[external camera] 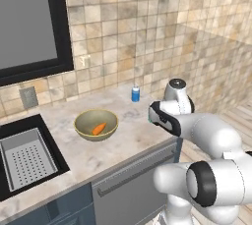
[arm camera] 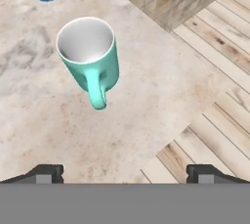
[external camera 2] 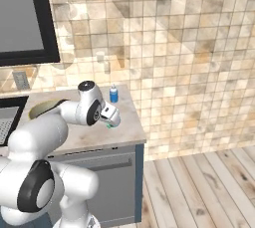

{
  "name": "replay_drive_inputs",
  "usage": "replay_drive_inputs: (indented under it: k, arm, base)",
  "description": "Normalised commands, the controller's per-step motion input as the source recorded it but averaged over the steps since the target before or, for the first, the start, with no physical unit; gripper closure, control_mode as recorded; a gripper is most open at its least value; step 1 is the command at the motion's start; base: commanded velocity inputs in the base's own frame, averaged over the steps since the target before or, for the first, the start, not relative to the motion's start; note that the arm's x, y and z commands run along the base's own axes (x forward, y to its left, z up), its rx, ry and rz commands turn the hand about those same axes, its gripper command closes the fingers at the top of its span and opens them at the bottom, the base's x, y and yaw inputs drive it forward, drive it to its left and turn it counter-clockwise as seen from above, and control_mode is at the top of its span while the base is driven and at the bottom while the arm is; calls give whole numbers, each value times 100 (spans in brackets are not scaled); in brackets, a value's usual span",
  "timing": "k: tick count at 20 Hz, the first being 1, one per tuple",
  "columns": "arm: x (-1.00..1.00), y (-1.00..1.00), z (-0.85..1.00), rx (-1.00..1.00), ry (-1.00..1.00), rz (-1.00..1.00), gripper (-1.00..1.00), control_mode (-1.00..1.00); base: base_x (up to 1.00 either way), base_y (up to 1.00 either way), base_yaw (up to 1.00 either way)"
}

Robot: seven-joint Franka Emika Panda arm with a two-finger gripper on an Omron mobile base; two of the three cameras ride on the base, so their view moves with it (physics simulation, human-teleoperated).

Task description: Move the mug from next to the sink to the open cabinet. Then, move the bowl with the carrot to the fridge to clear the area for faucet cleaning.

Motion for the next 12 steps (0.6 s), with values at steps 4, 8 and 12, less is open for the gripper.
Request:
replay_drive_inputs:
  k: [4,8,12]
  arm:
    - [11,0,-2,0,0,0,-100,-100]
    - [16,1,-5,0,0,0,-100,-100]
    - [26,13,-6,0,0,0,-100,-100]
  base:
    - [0,0,0]
    - [0,0,0]
    - [0,0,0]
